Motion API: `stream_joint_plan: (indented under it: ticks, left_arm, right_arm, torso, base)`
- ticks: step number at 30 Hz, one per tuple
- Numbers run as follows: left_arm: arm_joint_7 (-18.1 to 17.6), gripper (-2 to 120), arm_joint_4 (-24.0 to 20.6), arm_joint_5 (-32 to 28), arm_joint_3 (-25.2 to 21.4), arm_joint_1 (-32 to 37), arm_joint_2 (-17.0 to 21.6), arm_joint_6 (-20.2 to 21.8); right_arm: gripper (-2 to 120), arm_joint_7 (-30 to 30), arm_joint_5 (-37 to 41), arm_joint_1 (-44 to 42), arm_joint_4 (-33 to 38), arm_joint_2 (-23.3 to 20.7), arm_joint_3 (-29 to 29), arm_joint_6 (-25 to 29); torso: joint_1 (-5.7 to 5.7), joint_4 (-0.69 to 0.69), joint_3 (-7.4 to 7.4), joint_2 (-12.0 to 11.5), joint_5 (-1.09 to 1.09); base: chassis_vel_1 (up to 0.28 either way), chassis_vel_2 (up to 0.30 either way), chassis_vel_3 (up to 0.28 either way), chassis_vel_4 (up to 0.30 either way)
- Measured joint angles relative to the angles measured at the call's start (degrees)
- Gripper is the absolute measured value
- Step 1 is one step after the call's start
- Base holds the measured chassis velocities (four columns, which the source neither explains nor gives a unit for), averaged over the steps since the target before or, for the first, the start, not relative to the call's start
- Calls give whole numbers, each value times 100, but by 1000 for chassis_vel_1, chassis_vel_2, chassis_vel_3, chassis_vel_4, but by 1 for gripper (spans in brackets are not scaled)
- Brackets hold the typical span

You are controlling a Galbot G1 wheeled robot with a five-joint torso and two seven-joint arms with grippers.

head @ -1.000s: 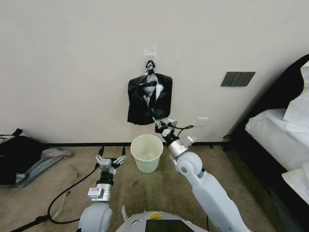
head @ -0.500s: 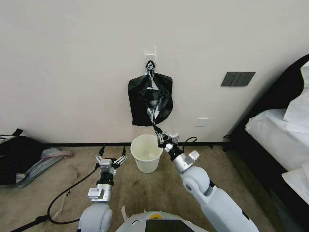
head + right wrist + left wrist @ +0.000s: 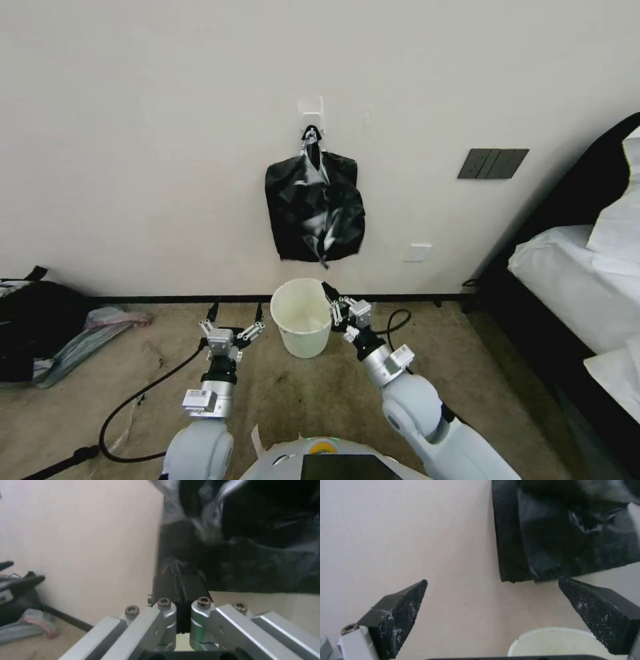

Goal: Place a trash bag onto the trash bin.

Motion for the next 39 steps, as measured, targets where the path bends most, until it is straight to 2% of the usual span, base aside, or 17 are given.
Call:
stream_joint_plan:
  ticks: [12,17,19,20,21,24,25,31,32,35,36,38,39]
  left_arm:
    - [3,100,-66,0,20,67,50,-25]
    - [5,100,-165,17,97,42,185,9]
    - [12,100,-232,18,135,-47,417,73]
    - [14,100,-276,7,151,-147,620,150]
    - [14,100,-276,7,151,-147,620,150]
    - [40,100,-362,-47,150,-359,1084,297]
    - [40,100,-362,-47,150,-359,1084,297]
    - [54,100,-400,-183,191,-571,1655,447]
    - [54,100,-400,-183,191,-571,1655,447]
    - [16,100,-208,-406,472,-1418,2429,686]
    - [16,100,-208,-406,472,-1418,2429,686]
    - [-90,100,17,-620,802,-2341,3060,889]
    - [-90,100,17,-620,802,-2341,3060,889]
  right_arm:
    - [0,-2,-50,-108,44,44,33,43]
    - [0,6,-29,-86,62,128,136,32]
    - [2,25,-27,-36,67,173,211,19]
    - [9,67,-83,52,74,189,275,-13]
    - [9,67,-83,52,74,189,275,-13]
    - [23,147,-309,385,90,131,371,-254]
    - [23,147,-309,385,90,131,371,-254]
    - [47,200,-309,1140,44,-229,319,-619]
    - [47,200,-309,1140,44,-229,319,-619]
    - [64,235,-92,1167,40,-385,392,-655]
    - [64,235,-92,1167,40,-385,392,-655]
    - [75,248,-19,1145,45,-409,505,-664]
    - [75,248,-19,1145,45,-409,505,-664]
  torso:
    - [0,1,0,0,0]
    - [0,1,0,0,-1]
    - [0,1,0,0,-1]
    - [0,0,0,0,0]
    - [0,0,0,0,0]
    - [0,-2,0,0,-1]
    - [0,-2,0,0,-1]
    - [1,6,1,0,-1]
    - [1,6,1,0,-1]
    - [1,-1,1,0,-2]
    - [1,-1,1,0,-2]
    - [1,-2,1,0,-1]
    - [1,-2,1,0,-1]
  base:
    - [0,0,0,0]
    - [0,0,0,0]
    - [0,0,0,0]
    - [0,0,0,0]
    - [0,0,0,0]
    - [0,0,0,0]
    - [0,0,0,0]
    - [0,0,0,0]
    - [0,0,0,0]
    - [0,0,0,0]
    - [0,0,0,0]
    - [0,0,0,0]
    - [0,0,0,0]
